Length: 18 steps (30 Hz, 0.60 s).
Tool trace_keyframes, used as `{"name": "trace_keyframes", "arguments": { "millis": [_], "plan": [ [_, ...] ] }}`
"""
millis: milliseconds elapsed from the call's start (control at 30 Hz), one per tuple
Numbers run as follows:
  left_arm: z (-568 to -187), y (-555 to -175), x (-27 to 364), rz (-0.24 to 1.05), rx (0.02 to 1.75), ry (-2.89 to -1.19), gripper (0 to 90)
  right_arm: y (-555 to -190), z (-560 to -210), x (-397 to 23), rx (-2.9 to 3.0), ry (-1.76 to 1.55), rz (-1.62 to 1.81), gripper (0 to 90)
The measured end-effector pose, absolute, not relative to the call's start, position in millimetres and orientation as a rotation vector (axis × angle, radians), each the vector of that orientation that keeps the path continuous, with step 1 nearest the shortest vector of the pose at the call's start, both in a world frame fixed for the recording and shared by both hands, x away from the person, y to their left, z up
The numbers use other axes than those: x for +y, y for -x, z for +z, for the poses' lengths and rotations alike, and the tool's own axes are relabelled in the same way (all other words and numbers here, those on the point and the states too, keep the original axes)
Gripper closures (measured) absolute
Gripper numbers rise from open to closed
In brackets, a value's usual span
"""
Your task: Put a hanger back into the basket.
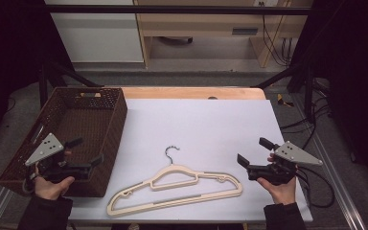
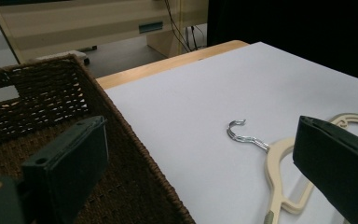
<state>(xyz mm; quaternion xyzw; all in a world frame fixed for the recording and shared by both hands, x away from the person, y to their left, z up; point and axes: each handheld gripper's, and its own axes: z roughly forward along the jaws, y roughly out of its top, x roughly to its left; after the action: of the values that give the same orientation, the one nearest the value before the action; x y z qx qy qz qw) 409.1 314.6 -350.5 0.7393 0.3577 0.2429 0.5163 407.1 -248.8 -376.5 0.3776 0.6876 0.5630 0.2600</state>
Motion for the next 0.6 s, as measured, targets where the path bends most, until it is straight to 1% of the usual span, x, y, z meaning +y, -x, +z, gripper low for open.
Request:
{"name": "trace_keyframes", "arguments": {
  "millis": [300,433,600],
  "plan": [
    [-353.6,-410.5,310.4,0.577,0.849,-1.793,2.9,-410.6,-379.3,-240.8,1.923,-0.990,1.517,5.7],
    [-353.4,-411.9,311.9,0.580,0.854,-1.795,3.0,-414.5,-379.0,-228.9,1.966,-0.979,1.503,6.5],
    [-354.7,-413.0,310.8,0.576,0.851,-1.812,3.0,-424.3,-382.1,-201.3,2.111,-0.944,1.447,9.6]
  ]
}}
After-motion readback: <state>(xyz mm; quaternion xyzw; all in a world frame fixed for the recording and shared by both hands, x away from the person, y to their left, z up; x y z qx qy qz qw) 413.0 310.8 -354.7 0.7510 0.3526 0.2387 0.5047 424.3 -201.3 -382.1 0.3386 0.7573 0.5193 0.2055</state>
